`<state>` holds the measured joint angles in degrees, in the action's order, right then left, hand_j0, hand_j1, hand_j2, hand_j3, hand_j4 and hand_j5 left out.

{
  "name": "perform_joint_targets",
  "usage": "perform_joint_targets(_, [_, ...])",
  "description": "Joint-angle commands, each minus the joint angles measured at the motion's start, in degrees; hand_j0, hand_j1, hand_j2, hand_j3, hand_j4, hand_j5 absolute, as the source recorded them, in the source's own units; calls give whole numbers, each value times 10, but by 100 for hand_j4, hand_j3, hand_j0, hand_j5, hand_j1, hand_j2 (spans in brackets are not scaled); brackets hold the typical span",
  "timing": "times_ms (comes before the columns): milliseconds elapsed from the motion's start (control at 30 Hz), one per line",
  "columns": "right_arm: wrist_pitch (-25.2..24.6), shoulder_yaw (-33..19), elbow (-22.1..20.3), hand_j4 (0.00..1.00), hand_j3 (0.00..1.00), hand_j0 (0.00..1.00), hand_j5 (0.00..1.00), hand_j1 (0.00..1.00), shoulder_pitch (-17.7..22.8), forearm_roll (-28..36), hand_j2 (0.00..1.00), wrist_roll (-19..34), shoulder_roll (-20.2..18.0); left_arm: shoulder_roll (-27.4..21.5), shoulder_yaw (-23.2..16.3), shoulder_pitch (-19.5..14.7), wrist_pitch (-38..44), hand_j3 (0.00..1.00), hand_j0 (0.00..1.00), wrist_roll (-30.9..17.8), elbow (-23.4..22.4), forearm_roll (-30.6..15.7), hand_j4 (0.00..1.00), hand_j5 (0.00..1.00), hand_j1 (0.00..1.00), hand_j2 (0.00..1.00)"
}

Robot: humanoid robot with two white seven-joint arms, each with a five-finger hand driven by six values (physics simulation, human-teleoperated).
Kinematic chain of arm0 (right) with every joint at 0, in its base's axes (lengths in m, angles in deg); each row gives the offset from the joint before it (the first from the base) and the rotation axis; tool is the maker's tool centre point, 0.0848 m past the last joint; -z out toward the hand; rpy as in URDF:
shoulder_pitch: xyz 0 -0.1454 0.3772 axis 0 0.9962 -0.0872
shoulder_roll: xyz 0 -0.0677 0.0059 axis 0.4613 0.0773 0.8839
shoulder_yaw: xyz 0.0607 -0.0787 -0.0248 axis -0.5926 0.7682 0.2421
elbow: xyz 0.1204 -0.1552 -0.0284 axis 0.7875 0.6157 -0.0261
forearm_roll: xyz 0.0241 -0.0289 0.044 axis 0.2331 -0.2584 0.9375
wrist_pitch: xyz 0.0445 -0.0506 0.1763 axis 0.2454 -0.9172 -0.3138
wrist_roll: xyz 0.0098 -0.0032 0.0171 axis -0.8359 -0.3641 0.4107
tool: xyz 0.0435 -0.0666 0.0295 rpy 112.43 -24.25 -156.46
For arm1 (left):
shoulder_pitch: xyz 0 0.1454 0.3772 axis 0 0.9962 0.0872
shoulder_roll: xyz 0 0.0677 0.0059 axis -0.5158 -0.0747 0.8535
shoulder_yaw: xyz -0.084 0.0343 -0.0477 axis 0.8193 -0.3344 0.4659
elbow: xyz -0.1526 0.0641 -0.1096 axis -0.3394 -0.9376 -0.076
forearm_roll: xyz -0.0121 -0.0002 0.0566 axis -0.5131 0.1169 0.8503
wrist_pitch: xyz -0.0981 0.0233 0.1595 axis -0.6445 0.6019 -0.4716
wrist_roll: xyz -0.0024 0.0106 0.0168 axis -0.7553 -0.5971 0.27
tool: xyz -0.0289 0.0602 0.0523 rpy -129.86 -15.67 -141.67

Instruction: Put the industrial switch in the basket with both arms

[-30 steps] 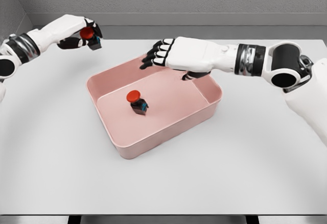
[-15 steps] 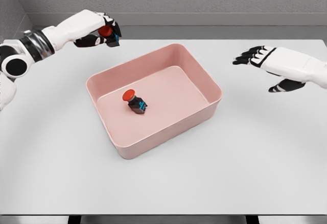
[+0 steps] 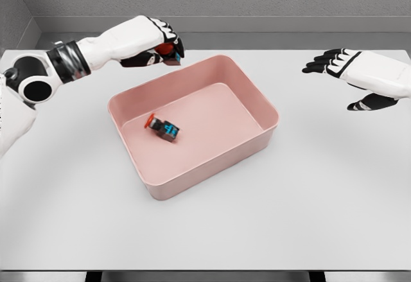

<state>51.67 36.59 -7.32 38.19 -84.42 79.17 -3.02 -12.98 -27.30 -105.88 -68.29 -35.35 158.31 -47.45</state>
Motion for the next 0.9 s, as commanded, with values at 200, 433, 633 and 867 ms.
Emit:
perform_joint_targets(200, [-2,2,0,100,100,100,100,100,0,3,100,0,0,-2,-28,3,1,49,49,0,53,-3,49,49,49,49])
perform_joint_targets(433, [-2,2,0,100,100,100,100,100,0,3,100,0,0,-3,-31,3,1,91,91,0,75,-4,91,91,91,91])
perform_joint_targets(633, [-2,4,0,100,100,100,100,100,0,3,100,0,3,-11,-30,3,1,100,100,0,86,-4,100,100,100,100])
perform_joint_targets(867, [-2,3,-1,100,100,100,100,100,0,3,100,1,2,-10,-32,2,1,100,100,0,106,-3,100,100,100,100])
